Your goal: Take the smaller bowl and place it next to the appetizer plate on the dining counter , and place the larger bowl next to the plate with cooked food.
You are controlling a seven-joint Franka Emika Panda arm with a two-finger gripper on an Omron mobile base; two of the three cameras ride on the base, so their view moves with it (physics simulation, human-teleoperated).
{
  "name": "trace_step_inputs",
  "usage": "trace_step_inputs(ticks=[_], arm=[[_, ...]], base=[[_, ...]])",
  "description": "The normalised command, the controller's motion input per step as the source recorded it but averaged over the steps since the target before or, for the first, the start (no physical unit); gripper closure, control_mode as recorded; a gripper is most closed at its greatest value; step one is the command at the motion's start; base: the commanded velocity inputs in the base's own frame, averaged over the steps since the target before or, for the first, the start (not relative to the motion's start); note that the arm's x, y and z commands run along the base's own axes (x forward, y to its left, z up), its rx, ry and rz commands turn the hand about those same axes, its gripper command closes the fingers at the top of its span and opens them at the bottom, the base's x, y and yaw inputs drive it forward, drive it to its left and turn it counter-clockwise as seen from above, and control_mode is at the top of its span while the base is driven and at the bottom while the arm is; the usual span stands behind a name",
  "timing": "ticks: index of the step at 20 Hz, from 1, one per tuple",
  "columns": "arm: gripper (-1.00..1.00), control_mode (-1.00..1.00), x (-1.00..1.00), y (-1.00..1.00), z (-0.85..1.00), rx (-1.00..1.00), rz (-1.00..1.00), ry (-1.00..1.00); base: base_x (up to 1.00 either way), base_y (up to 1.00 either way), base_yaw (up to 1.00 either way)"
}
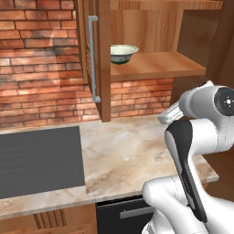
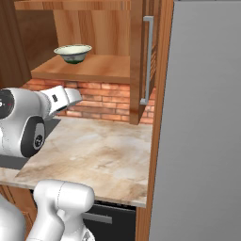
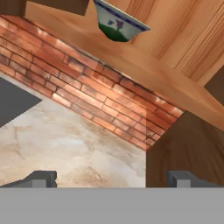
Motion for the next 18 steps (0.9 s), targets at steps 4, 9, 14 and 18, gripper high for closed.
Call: trace_step_inputs(ticks=[4, 9, 14, 18], arm=[[-1.00, -1.00, -0.17, -0.07, 0.00, 0.47, -0.23, 0.00], [-1.00, -1.00, -0.22, 0.00, 0.08, 0.49, -0.20, 0.00], [-1.00, -1.00, -0.04, 0.00, 0.14, 0.47, -0.19, 0.02], [-1.00, -1.00, -0.01, 0.00, 0.21, 0.41, -0.21, 0.01]], base=[[0.00, 0.00, 0.00], [0.00, 0.00, 0.00], [0.00, 0.00, 0.00], [0.00, 0.00, 0.00]])
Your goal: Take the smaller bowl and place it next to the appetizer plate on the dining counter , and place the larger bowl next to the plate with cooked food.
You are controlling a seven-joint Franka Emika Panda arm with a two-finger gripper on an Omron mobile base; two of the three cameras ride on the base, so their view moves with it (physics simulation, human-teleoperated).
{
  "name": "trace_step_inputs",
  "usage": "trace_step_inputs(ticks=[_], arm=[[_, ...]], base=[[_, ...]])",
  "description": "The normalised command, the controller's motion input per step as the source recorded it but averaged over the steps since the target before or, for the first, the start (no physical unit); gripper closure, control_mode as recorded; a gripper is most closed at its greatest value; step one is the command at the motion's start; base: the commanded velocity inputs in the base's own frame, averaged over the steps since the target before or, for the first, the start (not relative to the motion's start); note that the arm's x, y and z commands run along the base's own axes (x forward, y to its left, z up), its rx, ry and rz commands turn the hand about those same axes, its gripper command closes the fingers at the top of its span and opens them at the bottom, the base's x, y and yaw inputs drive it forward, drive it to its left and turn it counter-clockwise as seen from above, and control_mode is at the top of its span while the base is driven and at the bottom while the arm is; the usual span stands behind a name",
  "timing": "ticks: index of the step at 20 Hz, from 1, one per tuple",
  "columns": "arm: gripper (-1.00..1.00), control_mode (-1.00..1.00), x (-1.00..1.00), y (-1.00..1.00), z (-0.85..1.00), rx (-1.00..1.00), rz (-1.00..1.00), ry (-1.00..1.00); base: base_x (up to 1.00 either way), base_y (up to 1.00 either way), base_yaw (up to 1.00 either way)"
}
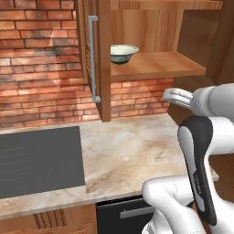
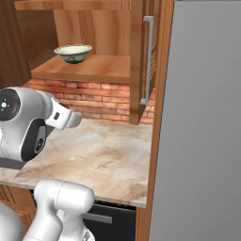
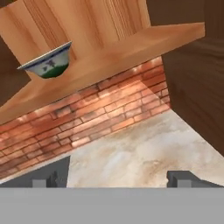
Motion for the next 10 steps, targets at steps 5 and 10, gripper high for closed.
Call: trace_step_inputs(ticks=[5, 10], arm=[[-1.00, -1.00, -0.01, 0.01, 0.19, 0.31, -0.20, 0.01], [-1.00, -1.00, 0.00, 0.00, 0.09, 0.19, -0.15, 0.06]], base=[[0.00, 0.00, 0.00], [0.00, 0.00, 0.00]])
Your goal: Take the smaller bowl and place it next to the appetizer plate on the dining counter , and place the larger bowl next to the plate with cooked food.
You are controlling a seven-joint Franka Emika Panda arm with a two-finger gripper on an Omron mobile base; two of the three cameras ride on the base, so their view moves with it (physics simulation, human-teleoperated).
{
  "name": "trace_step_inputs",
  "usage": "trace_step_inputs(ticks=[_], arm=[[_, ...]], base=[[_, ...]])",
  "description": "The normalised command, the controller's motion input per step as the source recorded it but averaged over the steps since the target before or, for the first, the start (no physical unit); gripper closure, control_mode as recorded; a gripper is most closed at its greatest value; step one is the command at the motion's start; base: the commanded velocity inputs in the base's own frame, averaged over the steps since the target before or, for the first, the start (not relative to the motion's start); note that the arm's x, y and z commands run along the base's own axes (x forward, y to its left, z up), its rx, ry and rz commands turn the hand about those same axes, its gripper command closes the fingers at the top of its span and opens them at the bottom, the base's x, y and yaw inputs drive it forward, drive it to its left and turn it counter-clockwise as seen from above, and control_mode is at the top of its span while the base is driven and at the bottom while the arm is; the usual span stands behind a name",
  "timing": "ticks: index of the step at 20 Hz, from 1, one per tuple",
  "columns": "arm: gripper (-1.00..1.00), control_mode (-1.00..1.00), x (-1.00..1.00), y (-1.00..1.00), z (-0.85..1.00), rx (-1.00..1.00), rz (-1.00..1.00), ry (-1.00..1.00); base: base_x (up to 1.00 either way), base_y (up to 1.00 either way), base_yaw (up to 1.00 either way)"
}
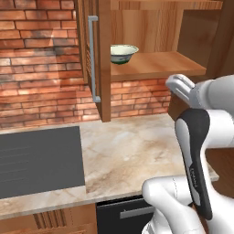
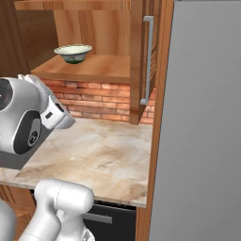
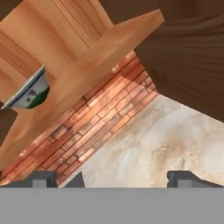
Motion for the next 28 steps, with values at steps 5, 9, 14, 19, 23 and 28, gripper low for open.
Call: trace_step_inputs(ticks=[5, 9, 14, 19, 23, 28], arm=[[-1.00, -1.00, -0.01, 0.00, 0.01, 0.05, 0.00, -0.03], [-1.00, -1.00, 0.00, 0.09, 0.02, 0.00, 0.15, -0.05], [-1.00, -1.00, 0.00, 0.20, 0.16, 0.00, 0.16, -0.18], [-1.00, -1.00, 0.11, 0.32, 0.41, 0.00, 0.04, -0.05], [-1.00, -1.00, 0.33, 0.33, 0.38, -0.03, 0.00, 0.00], [-1.00, -1.00, 0.36, 0.10, 0.32, -0.01, 0.00, 0.00]], base=[[0.00, 0.00, 0.00], [0.00, 0.00, 0.00], [0.00, 0.00, 0.00], [0.00, 0.00, 0.00], [0.00, 0.00, 0.00], [0.00, 0.00, 0.00]])
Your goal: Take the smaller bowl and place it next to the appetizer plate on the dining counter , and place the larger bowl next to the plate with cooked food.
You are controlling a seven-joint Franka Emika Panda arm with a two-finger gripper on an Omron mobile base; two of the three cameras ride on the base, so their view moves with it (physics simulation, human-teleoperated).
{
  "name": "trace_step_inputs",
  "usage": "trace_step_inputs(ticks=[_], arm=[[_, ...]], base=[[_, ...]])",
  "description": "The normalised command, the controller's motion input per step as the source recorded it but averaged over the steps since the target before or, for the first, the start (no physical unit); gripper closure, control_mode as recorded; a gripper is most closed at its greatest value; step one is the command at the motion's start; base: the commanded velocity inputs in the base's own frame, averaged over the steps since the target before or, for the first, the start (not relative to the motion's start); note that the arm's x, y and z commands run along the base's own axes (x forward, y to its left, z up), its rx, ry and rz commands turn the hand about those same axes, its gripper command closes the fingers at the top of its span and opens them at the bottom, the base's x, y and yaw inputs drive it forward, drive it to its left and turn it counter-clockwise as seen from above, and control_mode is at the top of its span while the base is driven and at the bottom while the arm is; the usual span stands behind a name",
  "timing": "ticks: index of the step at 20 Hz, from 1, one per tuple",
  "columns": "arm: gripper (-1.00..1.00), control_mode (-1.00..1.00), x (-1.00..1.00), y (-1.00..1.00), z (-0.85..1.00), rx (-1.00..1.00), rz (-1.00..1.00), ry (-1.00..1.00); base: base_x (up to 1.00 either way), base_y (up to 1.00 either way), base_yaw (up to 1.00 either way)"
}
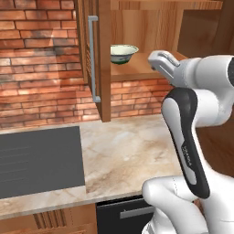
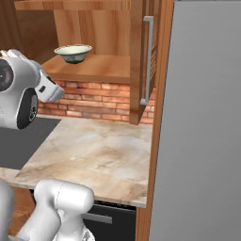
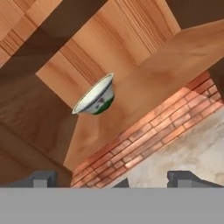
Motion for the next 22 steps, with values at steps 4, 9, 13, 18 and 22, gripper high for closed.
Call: trace_step_inputs(ticks=[4, 9, 13, 18, 22], arm=[[-1.00, -1.00, 0.42, 0.00, 0.11, 0.00, 0.00, 0.01], [-1.00, -1.00, 0.65, 0.00, 0.00, 0.00, 0.00, 0.12], [-1.00, -1.00, 0.65, 0.00, -0.02, 0.00, 0.00, 0.19], [-1.00, -1.00, 0.60, 0.00, 0.00, 0.00, 0.00, 0.10], [-1.00, -1.00, 0.58, 0.05, -0.01, 0.00, 0.00, 0.05]], base=[[0.00, 0.00, 0.00], [0.00, 0.00, 0.00], [0.00, 0.00, 0.00], [0.00, 0.00, 0.00], [0.00, 0.00, 0.00]])
